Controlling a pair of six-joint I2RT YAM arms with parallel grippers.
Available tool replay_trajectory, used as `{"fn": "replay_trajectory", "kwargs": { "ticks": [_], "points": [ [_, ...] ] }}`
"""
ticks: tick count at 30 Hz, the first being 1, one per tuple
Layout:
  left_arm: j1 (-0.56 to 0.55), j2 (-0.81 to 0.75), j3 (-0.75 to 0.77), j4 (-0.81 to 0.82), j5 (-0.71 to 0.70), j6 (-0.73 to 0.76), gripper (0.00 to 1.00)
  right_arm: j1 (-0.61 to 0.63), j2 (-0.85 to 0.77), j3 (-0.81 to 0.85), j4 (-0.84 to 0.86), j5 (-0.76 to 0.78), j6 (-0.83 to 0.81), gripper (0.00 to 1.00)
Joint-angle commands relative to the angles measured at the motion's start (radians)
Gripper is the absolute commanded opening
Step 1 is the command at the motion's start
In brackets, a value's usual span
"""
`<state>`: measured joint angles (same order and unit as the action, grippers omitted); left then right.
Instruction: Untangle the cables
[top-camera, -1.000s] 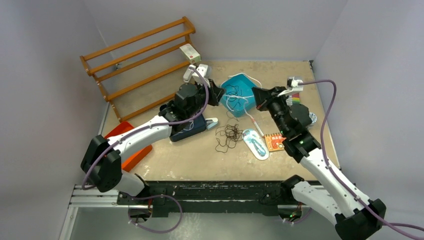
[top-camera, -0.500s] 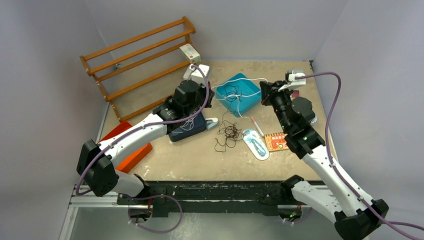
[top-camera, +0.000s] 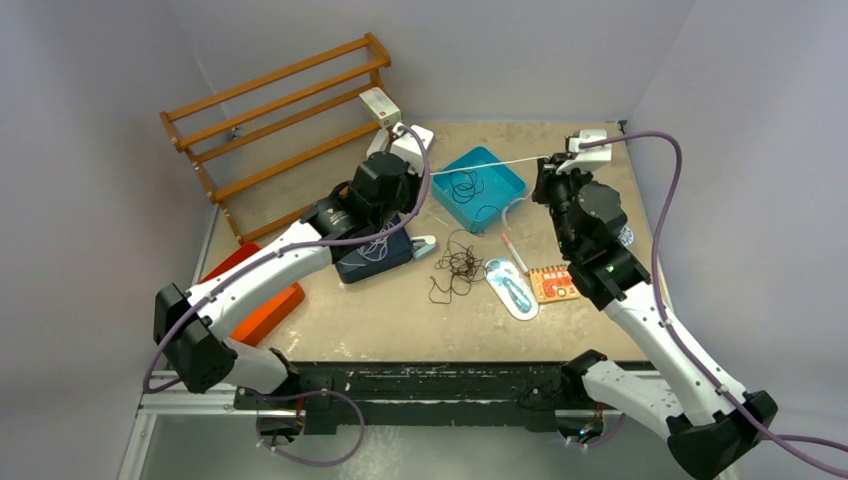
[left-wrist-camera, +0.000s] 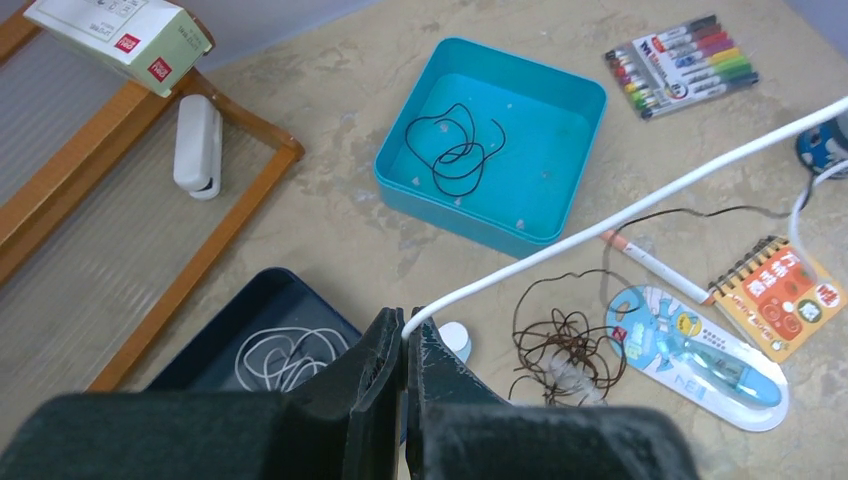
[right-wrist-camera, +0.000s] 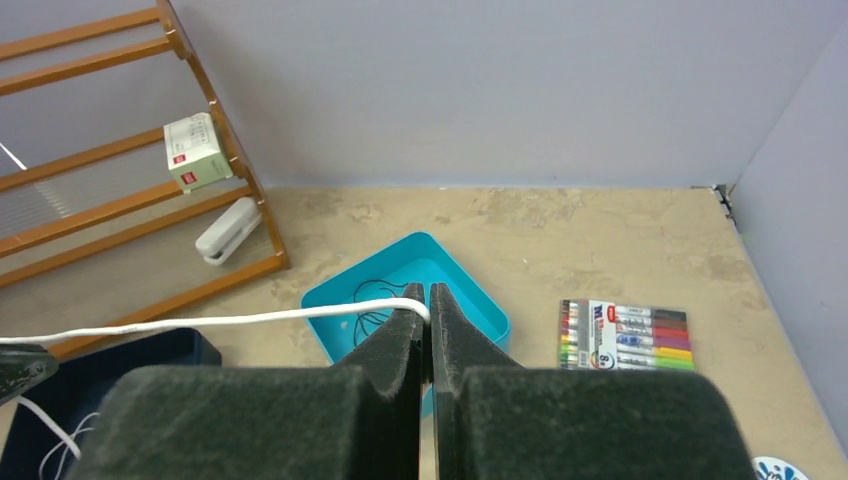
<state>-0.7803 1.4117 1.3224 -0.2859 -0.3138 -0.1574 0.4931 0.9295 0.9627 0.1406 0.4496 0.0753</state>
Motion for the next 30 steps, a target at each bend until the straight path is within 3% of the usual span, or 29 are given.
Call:
{"fn": "replay_trajectory", "kwargs": {
  "ticks": [1,4,6,16,30],
  "points": [
    [-0.007,-0.001,0.052,-0.121,-0.171,0.084,0.00,-0.009,-0.023,0.063,0.060,0.078,-0.072,0.00],
    [-0.033,0.013,0.093,-0.173,-0.294,0.127,0.00,-0.010,-0.030,0.071,0.037,0.069,-0.068,0.00],
    [-0.034,0.002,0.100,-0.174,-0.283,0.138,0.00,-0.009,-0.046,0.069,0.033,0.008,-0.062,0.00],
    [-0.034,-0.111,0.026,0.011,0.023,0.078,0.00,-0.010,-0.117,0.130,0.055,-0.444,-0.154,0.00],
    [-0.034,-0.175,-0.016,0.109,0.132,0.029,0.00,-0.009,-0.110,0.373,0.120,-0.582,-0.195,0.00]
  ]
}}
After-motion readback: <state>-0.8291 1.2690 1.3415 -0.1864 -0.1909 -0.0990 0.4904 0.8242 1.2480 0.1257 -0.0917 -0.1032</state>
